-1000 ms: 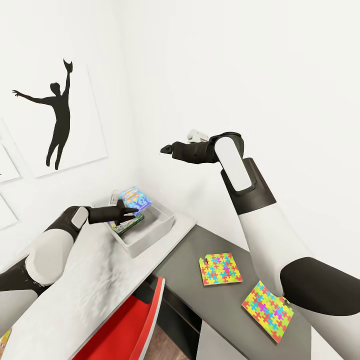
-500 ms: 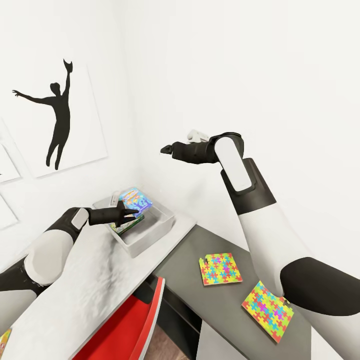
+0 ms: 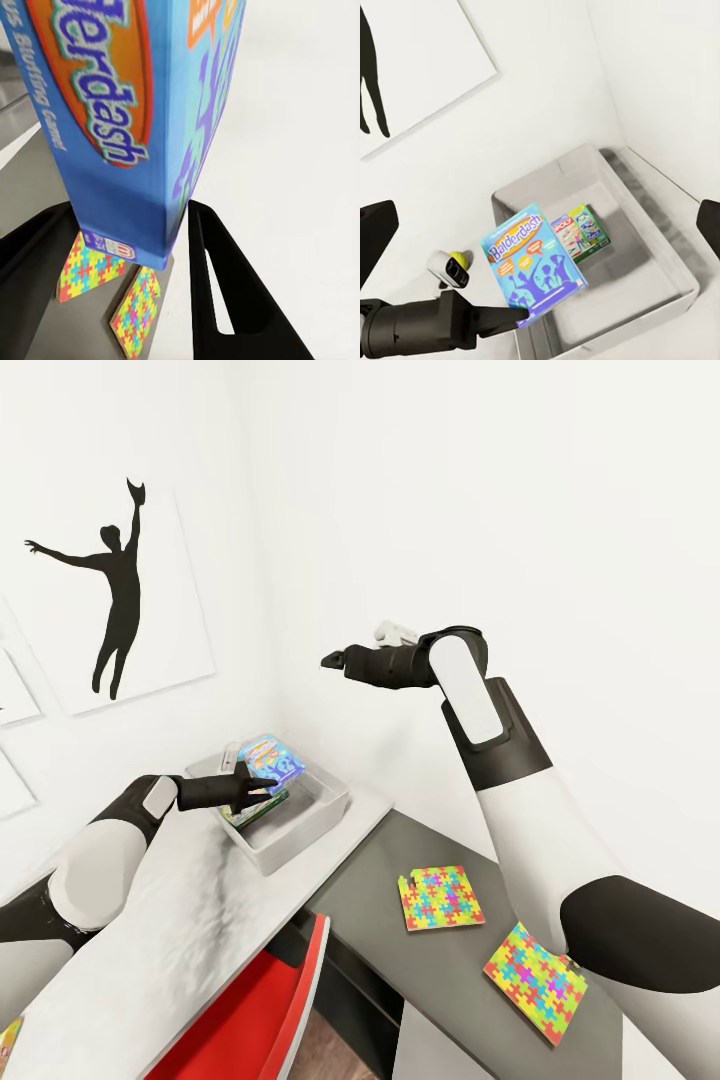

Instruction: Put all the toys in the child's room - the three board games (two on the bed and one on the table), the two jigsaw puzzles on the table, and the tennis ball on the table - inside the toy box on the table in the child's room.

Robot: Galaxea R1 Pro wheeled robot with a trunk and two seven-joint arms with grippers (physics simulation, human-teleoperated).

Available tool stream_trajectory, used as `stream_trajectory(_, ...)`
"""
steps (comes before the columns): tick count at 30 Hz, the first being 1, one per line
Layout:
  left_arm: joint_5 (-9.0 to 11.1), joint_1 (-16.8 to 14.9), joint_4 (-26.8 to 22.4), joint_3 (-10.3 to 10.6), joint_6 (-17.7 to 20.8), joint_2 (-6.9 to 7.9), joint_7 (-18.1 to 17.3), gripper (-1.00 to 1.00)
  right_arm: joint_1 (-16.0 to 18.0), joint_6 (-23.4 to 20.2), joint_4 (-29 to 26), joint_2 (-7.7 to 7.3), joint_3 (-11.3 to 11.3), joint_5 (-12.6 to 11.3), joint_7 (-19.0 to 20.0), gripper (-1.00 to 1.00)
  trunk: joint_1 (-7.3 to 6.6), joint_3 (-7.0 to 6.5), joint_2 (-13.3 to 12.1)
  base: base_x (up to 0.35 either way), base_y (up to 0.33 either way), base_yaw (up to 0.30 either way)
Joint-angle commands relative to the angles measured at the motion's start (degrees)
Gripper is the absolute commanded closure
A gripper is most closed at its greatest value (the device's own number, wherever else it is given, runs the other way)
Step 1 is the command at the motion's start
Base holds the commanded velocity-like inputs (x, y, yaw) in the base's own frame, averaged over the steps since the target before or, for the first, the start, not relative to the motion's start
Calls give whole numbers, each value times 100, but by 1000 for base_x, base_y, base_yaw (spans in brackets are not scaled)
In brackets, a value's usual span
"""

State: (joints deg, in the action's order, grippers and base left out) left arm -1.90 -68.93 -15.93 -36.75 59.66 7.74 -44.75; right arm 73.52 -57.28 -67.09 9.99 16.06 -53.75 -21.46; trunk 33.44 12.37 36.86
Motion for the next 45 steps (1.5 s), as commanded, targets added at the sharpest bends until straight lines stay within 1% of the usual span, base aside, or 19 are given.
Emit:
stream_trajectory(1,-21,-6,0,-25,34,-2,-8,100,6,-6,-4,0,3,-57,-60,-100,2,10,8,0,0,0)
stream_trajectory(20,-21,-6,2,-30,34,8,-6,100,-13,-2,3,0,11,-57,-60,-100,2,23,8,0,0,0)
stream_trajectory(45,-13,-41,-24,-25,34,18,-6,100,-13,-2,3,0,12,-65,-60,-100,2,243,8,0,0,0)
